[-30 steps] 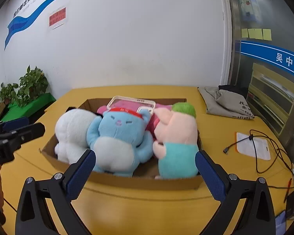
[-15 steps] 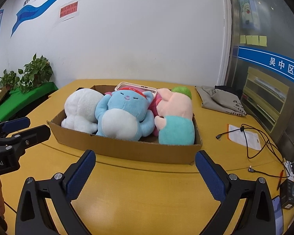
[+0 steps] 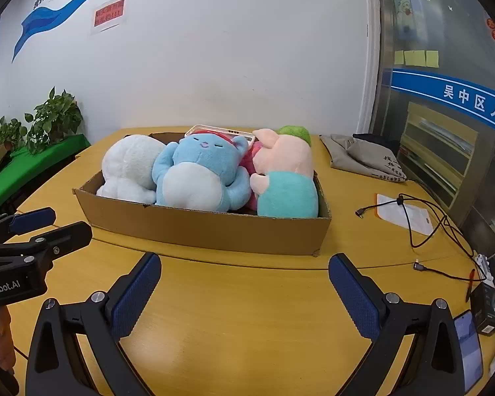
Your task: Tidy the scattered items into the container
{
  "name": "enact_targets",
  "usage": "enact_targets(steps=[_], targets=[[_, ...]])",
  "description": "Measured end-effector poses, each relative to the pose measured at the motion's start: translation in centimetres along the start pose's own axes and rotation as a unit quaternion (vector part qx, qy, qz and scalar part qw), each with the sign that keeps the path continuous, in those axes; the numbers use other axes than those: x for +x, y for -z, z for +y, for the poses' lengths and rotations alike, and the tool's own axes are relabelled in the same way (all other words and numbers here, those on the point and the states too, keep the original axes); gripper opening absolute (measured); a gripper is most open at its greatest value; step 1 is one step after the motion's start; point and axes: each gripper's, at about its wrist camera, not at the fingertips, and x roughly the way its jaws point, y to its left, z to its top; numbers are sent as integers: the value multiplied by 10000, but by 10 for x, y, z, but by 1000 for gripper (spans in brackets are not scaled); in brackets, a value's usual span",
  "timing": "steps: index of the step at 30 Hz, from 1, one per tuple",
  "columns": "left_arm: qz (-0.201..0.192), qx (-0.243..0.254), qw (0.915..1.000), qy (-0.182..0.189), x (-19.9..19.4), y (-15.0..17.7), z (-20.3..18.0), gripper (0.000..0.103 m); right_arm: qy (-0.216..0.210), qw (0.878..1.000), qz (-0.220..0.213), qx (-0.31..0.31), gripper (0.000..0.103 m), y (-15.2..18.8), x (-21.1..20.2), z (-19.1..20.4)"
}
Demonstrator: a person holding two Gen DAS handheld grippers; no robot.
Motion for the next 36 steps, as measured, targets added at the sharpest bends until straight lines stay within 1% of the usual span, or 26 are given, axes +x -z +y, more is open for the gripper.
enact_targets(steps=[17,25,33,36], targets=[[51,-12,9999,-101,5,4,-1,79,-83,9999,147,14,103,7,11,2],[90,118,9996,-232,12,5,-6,79,-86,9997,215,38,103,10,18,0],[284,22,9992,-288,24,9,-3,79,-91,9995,270,96,103,13,24,-4],[383,-1,9990,-218,29,12,-2,79,-96,9995,276,102,103,15,24,-5]])
